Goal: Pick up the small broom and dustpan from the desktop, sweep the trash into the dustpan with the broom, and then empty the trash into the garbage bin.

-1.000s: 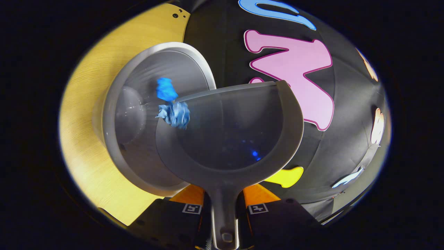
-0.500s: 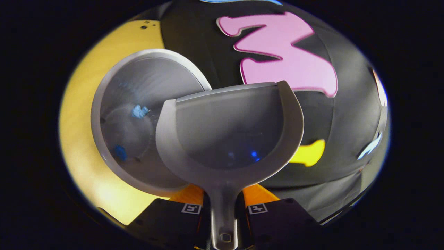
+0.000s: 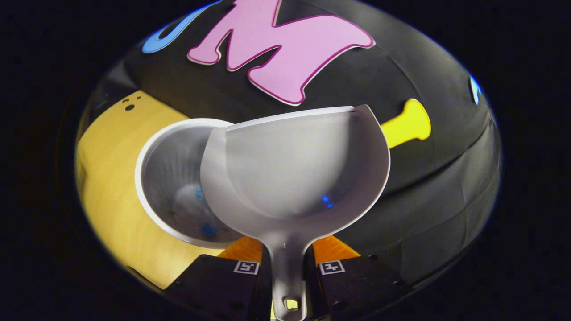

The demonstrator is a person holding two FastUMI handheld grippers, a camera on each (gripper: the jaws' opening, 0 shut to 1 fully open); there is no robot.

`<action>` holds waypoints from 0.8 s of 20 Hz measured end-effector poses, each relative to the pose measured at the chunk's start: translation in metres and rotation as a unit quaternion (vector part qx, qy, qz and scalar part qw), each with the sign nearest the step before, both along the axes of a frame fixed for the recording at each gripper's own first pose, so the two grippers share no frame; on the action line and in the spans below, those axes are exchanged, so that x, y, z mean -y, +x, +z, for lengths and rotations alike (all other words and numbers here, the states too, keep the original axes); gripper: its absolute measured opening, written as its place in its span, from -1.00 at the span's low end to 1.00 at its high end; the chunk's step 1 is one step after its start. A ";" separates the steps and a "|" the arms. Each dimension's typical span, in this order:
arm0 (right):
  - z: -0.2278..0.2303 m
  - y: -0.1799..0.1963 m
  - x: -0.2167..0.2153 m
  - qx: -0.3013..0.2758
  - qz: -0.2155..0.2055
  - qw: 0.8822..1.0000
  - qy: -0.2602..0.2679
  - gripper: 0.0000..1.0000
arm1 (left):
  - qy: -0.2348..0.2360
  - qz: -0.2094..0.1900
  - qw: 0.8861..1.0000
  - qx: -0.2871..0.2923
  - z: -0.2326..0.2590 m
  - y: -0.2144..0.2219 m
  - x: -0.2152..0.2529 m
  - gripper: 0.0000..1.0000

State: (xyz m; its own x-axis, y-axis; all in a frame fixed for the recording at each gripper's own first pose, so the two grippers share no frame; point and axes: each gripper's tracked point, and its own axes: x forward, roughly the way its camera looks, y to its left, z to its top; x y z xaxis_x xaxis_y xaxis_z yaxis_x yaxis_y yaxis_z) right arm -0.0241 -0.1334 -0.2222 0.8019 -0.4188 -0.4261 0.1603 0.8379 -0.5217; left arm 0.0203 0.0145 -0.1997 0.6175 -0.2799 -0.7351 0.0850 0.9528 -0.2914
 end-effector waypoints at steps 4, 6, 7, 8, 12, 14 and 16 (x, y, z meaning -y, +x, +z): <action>0.012 -0.014 -0.046 0.041 0.022 0.991 0.128 -0.32 | 0.005 0.006 1.000 -0.004 -0.009 -0.007 0.001 -0.51; 0.020 -0.023 -0.067 0.056 0.042 0.985 0.158 -0.33 | 0.010 0.006 1.000 -0.004 -0.012 -0.009 0.002 -0.51; 0.023 -0.031 -0.080 0.059 0.053 0.982 0.171 -0.32 | 0.009 0.006 1.000 -0.005 -0.014 -0.011 0.003 -0.51; 0.025 -0.037 -0.094 0.063 0.062 0.979 0.186 -0.32 | 0.009 0.006 1.000 -0.005 -0.016 -0.012 0.003 -0.51; 0.005 -0.062 -0.169 0.054 0.111 0.956 0.267 -0.33 | 0.021 0.026 0.999 0.000 -0.024 -0.008 -0.004 -0.51; -0.011 -0.073 -0.202 0.035 0.132 0.952 0.276 -0.32 | 0.030 0.029 0.999 -0.002 -0.029 -0.009 -0.004 -0.57; -0.029 -0.081 -0.227 0.017 0.150 0.953 0.264 -0.32 | 0.039 0.033 0.999 -0.005 -0.033 -0.008 -0.012 -0.51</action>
State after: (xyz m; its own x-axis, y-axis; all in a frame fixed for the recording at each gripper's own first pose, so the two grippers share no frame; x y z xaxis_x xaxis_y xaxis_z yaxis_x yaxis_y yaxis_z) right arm -0.1055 0.0931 -0.2509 0.8686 0.0971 -0.4859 -0.1188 0.9928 -0.0138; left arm 0.0123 0.0262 -0.2323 0.6250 -0.1801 -0.7595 0.0177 0.9760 -0.2169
